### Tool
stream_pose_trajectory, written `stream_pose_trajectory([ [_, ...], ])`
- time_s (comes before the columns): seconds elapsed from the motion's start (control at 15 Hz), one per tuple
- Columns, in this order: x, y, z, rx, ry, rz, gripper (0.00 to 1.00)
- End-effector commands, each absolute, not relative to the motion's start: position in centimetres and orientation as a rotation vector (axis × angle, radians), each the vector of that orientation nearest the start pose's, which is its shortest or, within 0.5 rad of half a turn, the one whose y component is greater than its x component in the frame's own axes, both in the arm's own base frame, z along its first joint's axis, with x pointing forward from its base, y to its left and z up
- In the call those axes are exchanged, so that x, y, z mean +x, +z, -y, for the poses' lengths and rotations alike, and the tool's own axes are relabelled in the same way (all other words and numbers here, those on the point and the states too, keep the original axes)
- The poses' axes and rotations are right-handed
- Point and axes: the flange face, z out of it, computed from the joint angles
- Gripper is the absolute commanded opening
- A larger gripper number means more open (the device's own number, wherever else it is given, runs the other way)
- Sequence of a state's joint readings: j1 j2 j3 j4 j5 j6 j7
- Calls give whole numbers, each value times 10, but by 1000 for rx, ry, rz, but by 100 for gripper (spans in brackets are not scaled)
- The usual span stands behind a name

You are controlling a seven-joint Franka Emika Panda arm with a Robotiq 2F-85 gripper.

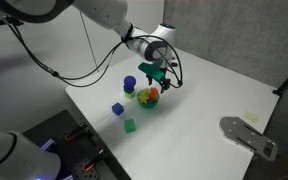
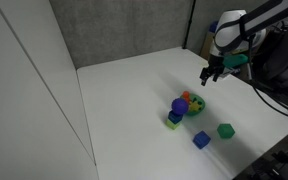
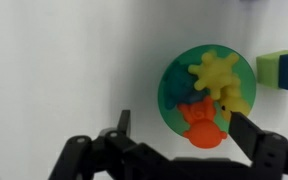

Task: Pick up the yellow toy from the table and put it in the green bowl

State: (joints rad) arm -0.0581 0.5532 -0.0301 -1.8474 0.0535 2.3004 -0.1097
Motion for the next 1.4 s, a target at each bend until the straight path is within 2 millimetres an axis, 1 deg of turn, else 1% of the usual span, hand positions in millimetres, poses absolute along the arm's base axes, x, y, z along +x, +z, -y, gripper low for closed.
stream_pose_trajectory([
  [0.0,588,241,81,-3143,213,-3,100],
  [0.27,543,252,107,-3170,265,11,100],
  [0.4,524,262,112,-3172,283,14,100],
  [0.53,509,280,110,-3164,305,14,100],
  [0.73,500,315,100,-3160,302,-15,100],
  [0.93,495,361,87,-3156,276,-37,100],
  [1.13,489,406,70,-3142,223,-35,100],
  [1.33,477,444,51,-3138,175,-84,100],
])
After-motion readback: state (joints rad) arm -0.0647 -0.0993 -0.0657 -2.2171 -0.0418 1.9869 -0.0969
